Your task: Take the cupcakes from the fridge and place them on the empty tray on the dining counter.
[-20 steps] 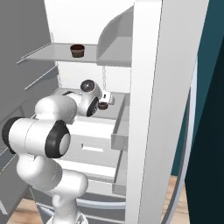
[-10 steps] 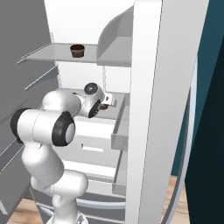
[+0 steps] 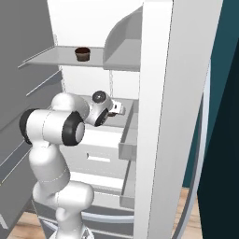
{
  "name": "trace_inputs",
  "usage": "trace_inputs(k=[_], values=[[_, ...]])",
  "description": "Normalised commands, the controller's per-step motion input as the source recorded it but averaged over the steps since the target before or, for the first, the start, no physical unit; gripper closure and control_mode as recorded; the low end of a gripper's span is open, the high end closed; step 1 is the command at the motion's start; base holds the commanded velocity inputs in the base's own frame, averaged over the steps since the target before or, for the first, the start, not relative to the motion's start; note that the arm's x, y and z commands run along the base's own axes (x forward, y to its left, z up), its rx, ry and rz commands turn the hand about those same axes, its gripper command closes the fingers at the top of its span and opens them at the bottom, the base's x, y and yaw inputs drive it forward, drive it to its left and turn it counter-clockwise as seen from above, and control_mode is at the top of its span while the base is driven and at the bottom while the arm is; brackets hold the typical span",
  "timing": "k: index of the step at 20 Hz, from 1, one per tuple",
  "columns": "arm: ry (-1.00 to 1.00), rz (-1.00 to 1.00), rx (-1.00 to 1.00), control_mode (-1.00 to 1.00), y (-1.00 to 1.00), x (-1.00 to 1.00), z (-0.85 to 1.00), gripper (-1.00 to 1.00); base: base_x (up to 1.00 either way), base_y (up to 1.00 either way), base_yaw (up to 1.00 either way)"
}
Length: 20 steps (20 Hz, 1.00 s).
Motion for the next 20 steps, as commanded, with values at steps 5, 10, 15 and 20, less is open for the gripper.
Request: trace_inputs(k=[5, 10, 15, 20], values=[[0.0, 0.0, 0.0, -1.0, 0.0, 0.15, -0.13, 1.0, 0.0, 0.0, 0.0], [0.0, 0.0, 0.0, -1.0, 0.0, -0.3, -0.04, 1.0, 0.0, 0.0, 0.0], [-0.09, 0.11, 0.0, -1.0, -0.06, -1.0, 0.5, 1.0, 0.0, 0.0, 0.0], [-0.05, 0.17, 0.0, -1.0, 0.0, -0.99, 1.0, 1.0, 0.0, 0.0, 0.0]])
